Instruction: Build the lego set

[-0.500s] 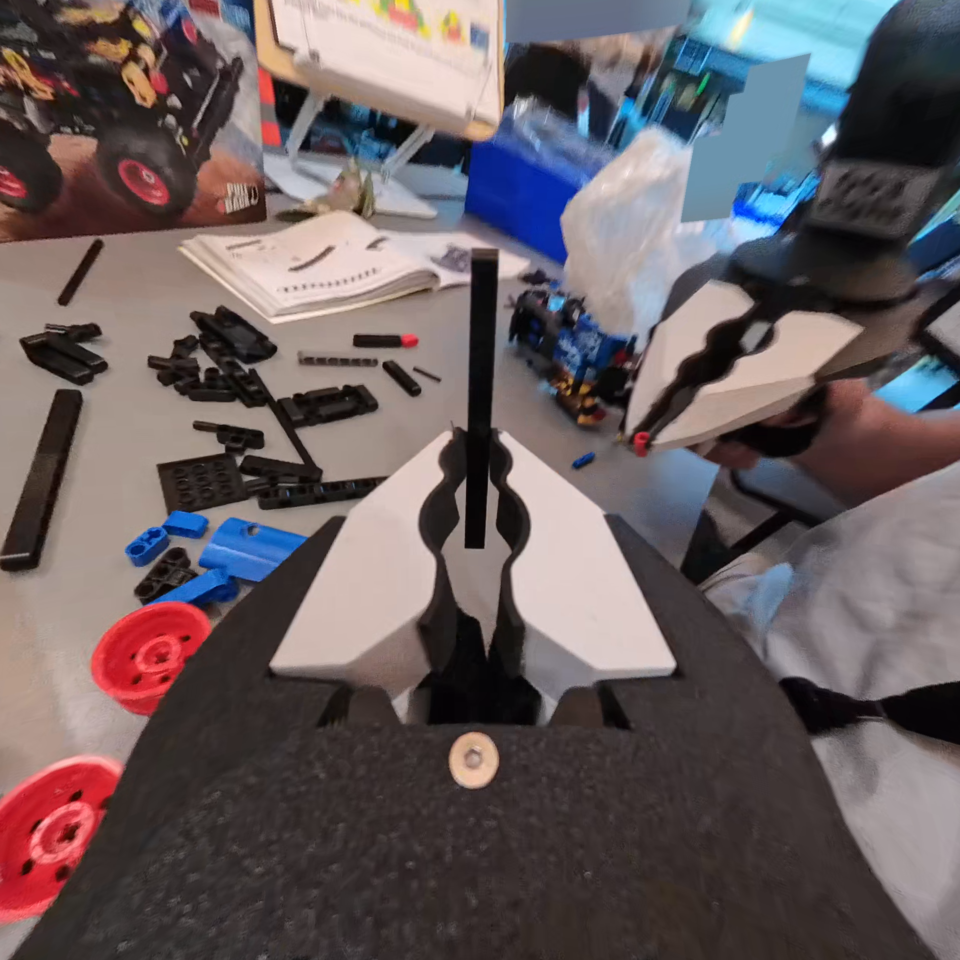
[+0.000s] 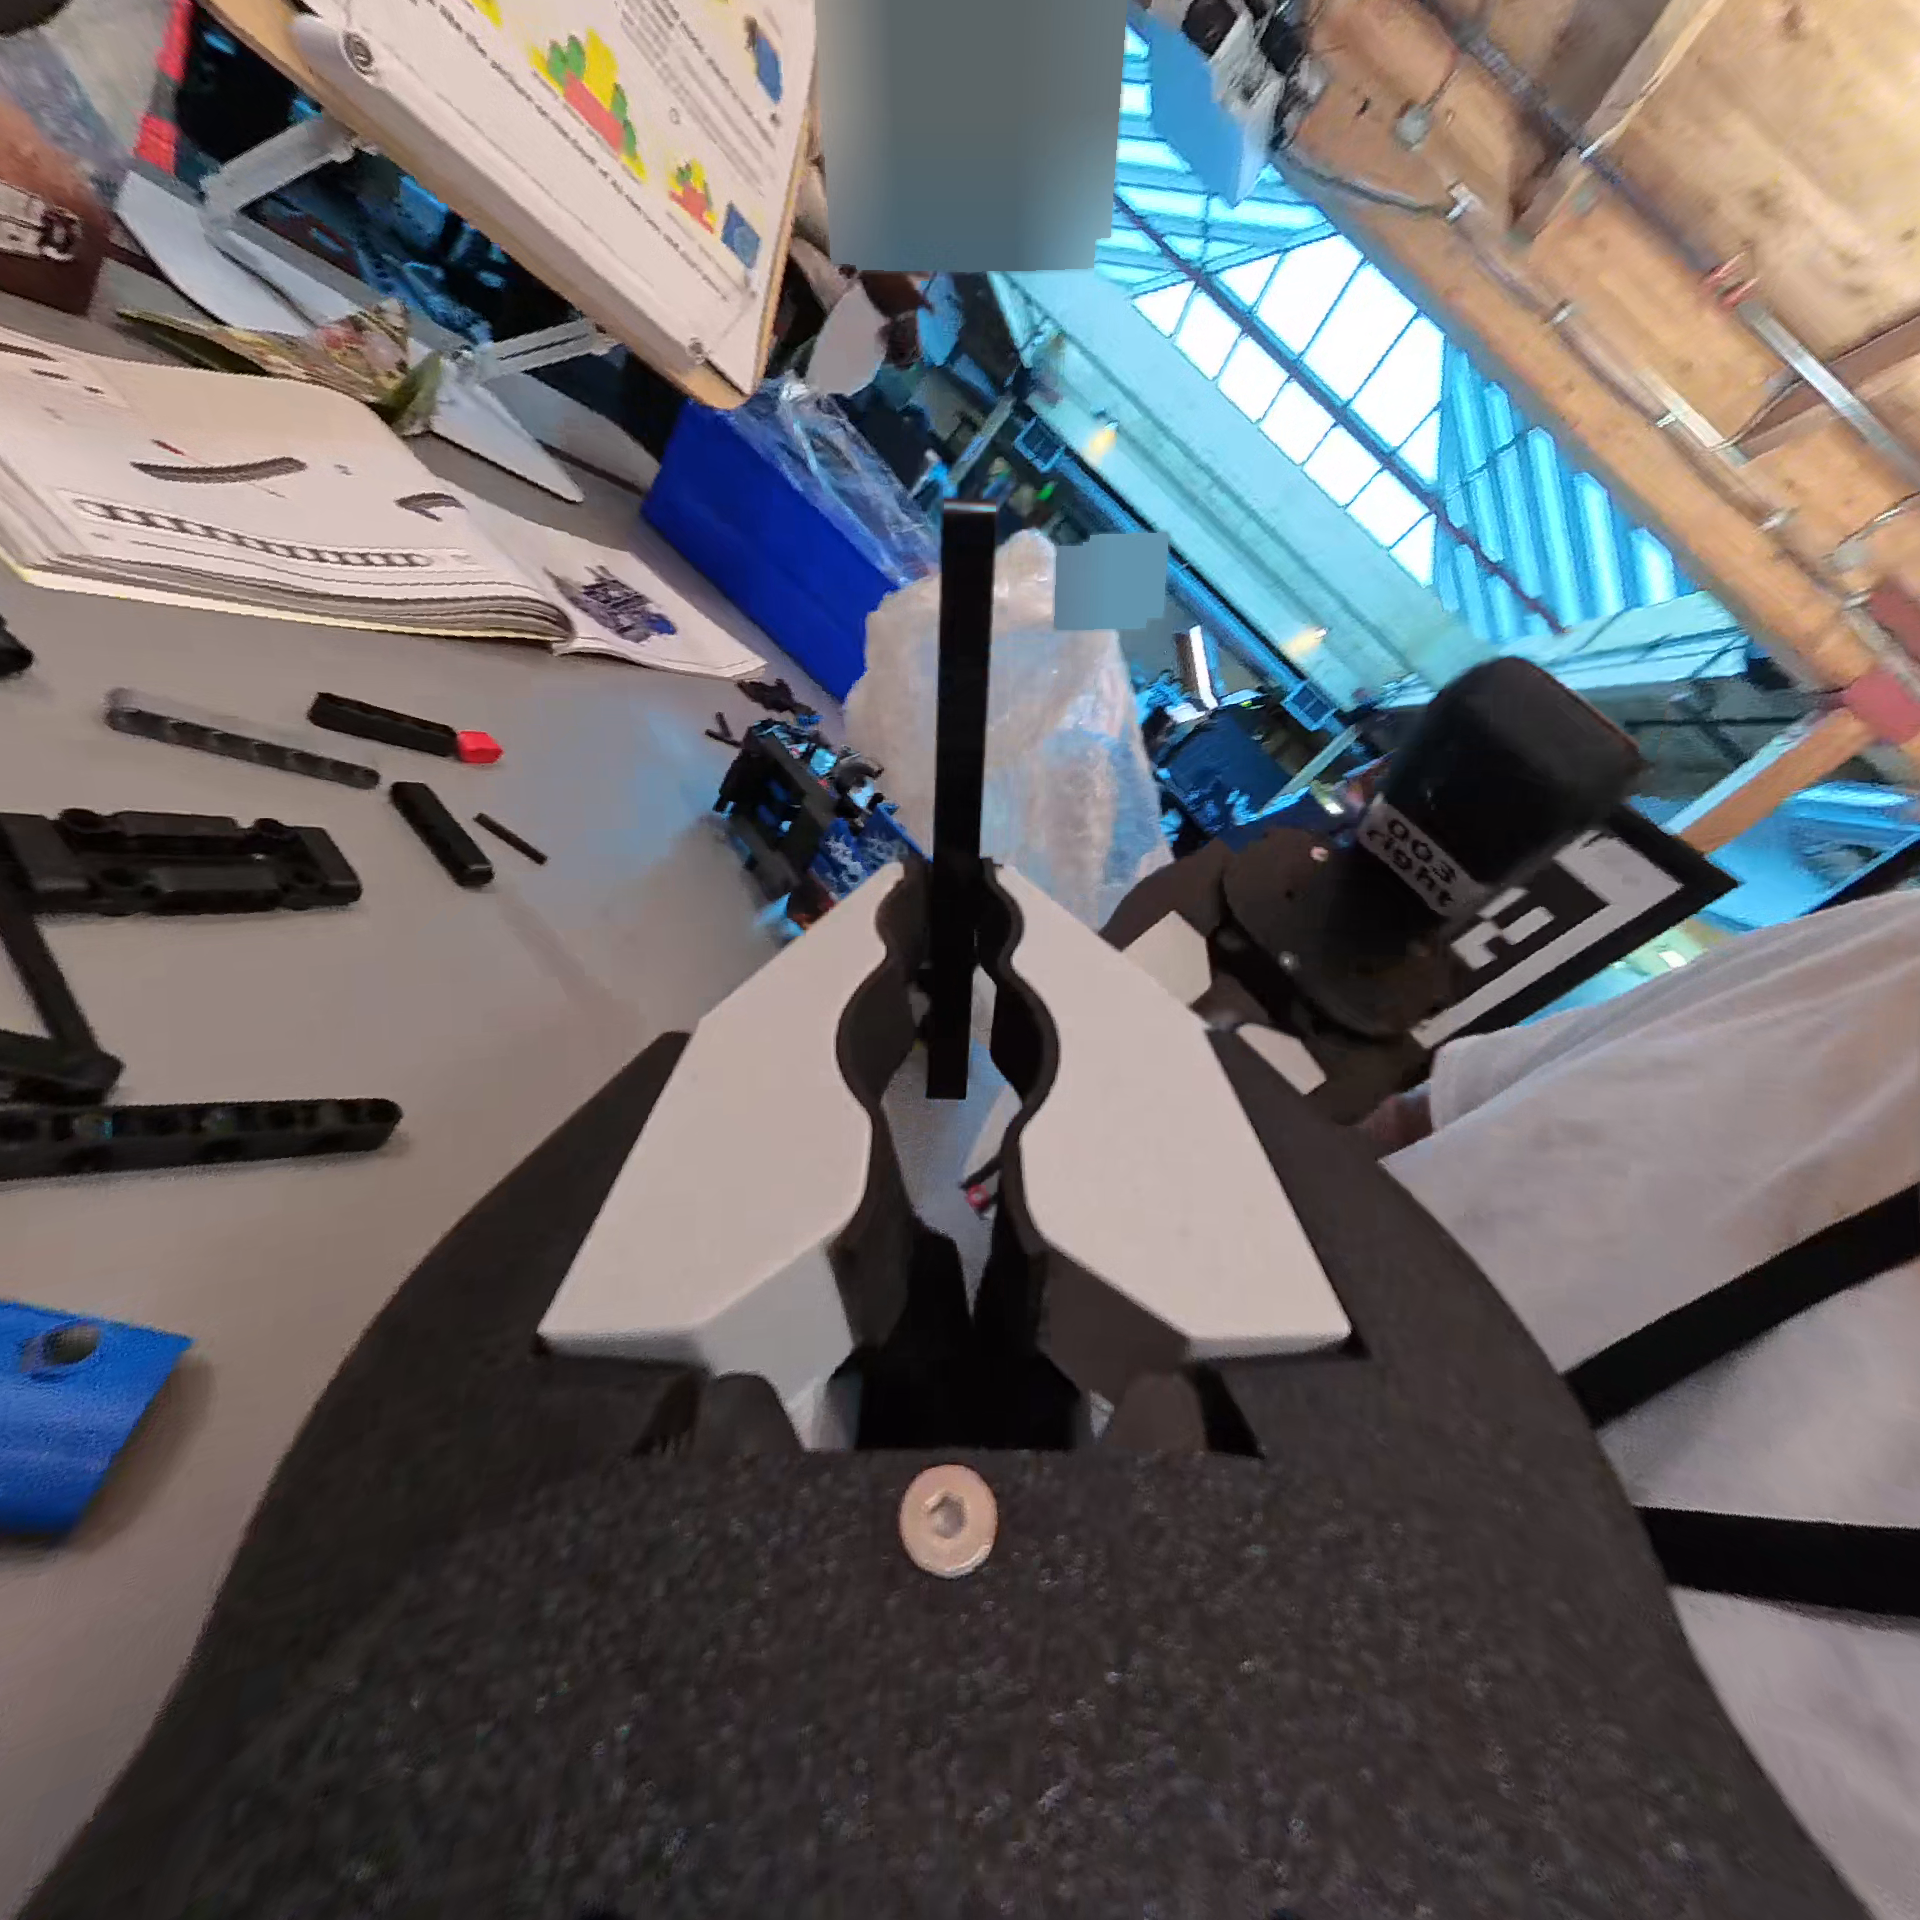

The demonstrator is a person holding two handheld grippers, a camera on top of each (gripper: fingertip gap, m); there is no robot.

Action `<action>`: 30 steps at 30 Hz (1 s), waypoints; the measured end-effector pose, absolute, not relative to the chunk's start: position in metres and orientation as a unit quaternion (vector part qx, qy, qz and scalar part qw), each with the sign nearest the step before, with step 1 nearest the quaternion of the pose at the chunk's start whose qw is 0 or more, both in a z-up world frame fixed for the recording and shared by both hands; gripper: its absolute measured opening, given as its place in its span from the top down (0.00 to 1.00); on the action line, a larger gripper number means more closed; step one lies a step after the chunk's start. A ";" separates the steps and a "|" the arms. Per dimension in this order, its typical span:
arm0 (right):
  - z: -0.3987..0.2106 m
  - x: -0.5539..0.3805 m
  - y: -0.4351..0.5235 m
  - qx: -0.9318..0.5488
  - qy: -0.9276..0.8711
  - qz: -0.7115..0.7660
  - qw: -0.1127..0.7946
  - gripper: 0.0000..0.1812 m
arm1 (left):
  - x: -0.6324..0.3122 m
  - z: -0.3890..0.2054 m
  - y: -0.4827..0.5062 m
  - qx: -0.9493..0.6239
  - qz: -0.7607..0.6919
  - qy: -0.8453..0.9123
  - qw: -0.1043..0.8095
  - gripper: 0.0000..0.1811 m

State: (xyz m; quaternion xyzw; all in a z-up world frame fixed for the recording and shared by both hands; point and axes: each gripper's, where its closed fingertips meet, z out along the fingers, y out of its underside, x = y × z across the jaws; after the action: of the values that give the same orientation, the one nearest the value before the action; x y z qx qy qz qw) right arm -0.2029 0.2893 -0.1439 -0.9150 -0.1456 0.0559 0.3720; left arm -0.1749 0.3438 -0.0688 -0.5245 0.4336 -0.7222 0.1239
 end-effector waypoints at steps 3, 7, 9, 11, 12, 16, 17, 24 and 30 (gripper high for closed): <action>-0.172 -0.196 0.282 -0.944 -0.166 0.007 0.285 0.98 | -0.177 -0.073 0.346 -0.543 -0.692 0.449 0.157 0.97; -0.187 -0.186 0.278 -0.956 -0.168 -0.016 0.239 0.97 | -0.188 -0.080 0.356 -0.564 -0.640 0.474 0.221 0.97; -0.190 -0.182 0.280 -0.957 -0.168 -0.024 0.237 0.97 | -0.194 -0.083 0.362 -0.570 -0.621 0.480 0.244 0.97; -0.191 -0.177 0.286 -0.957 -0.157 -0.032 0.241 0.97 | -0.198 -0.086 0.364 -0.573 -0.613 0.483 0.250 0.97; -0.191 -0.176 0.288 -0.958 -0.151 -0.031 0.241 0.97 | -0.199 -0.087 0.365 -0.573 -0.612 0.485 0.248 0.97; -0.191 -0.171 0.292 -0.960 -0.130 -0.031 0.247 0.92 | -0.200 -0.093 0.361 -0.568 -0.609 0.500 0.236 0.97; -0.190 -0.168 0.292 -0.960 -0.122 -0.031 0.250 0.93 | -0.199 -0.095 0.360 -0.566 -0.608 0.505 0.233 0.97; -0.114 -0.179 0.320 -0.896 -0.068 0.070 0.433 0.86 | -0.202 -0.090 0.342 -0.531 -0.659 0.503 0.177 0.97; -0.037 -0.212 0.339 -0.768 -0.052 0.327 0.548 0.82 | -0.213 -0.068 0.317 -0.465 -0.733 0.487 0.098 0.97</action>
State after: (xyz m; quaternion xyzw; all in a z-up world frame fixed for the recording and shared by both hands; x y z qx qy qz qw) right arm -0.2117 0.3393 -0.0369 -0.7677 -0.0525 0.3273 0.5483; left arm -0.2128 0.3173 -0.0683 -0.4649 0.4873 -0.7327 0.0984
